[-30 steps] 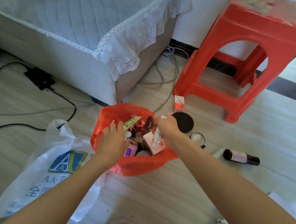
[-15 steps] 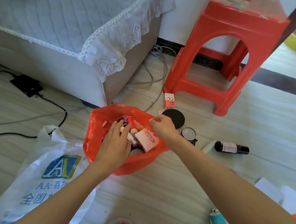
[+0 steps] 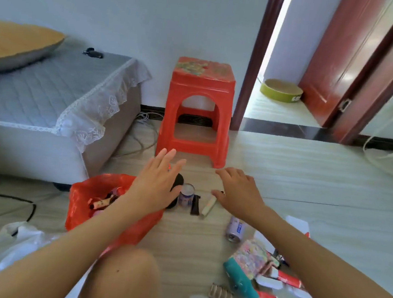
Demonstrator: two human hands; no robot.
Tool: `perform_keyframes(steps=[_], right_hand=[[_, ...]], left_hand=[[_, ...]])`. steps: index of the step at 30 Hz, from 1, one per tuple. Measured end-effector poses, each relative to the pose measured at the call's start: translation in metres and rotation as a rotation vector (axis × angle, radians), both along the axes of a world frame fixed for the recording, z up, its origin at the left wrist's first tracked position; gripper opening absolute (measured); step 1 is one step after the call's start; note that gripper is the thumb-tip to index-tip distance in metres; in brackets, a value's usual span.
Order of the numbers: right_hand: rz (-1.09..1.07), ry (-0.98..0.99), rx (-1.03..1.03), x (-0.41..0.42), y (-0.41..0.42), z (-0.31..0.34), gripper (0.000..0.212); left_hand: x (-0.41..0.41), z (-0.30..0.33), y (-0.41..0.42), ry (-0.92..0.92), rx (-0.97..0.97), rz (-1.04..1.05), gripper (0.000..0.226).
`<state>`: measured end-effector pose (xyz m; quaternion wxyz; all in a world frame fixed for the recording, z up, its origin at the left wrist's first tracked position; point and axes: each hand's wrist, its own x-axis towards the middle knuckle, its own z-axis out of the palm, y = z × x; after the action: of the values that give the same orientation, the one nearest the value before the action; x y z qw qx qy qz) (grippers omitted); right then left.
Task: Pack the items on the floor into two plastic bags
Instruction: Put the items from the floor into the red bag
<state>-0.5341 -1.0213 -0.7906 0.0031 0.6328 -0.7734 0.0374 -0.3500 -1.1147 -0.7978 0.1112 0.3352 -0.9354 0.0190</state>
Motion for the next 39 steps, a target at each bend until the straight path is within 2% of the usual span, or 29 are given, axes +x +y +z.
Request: perform_keyframes(steps=[7, 10, 14, 18, 22, 33, 39], right_hand=[[-0.167, -0.061, -0.1, -0.023, 0.068, 0.045, 0.051], [-0.227, -0.075, -0.118, -0.025, 0.091, 0.043, 0.051], [-0.278, -0.07, -0.076, -0.033, 0.102, 0.028, 0.05], [-0.332, -0.109, -0.018, -0.045, 0.099, 0.0, 0.046], [-0.379, -0.183, 0.078, -0.059, 0.103, -0.055, 0.047], [-0.486, -0.432, 0.474, -0.085, 0.132, -0.226, 0.055], [-0.494, -0.472, 0.467, -0.082, 0.129, -0.282, 0.061]], left_hand=[[-0.049, 0.064, 0.064, 0.014, -0.054, -0.082, 0.063], [-0.063, 0.061, 0.094, 0.06, -0.011, -0.116, 0.06], [-0.07, 0.037, 0.119, 0.102, 0.143, -0.103, 0.06], [-0.082, 0.003, 0.118, 0.068, 0.232, -0.127, 0.056], [-0.1, -0.048, 0.11, -0.085, 0.266, -0.136, 0.057], [-0.134, -0.217, 0.125, -0.477, 0.631, -0.095, 0.057], [-0.133, -0.281, 0.134, -0.63, 0.685, -0.145, 0.058]])
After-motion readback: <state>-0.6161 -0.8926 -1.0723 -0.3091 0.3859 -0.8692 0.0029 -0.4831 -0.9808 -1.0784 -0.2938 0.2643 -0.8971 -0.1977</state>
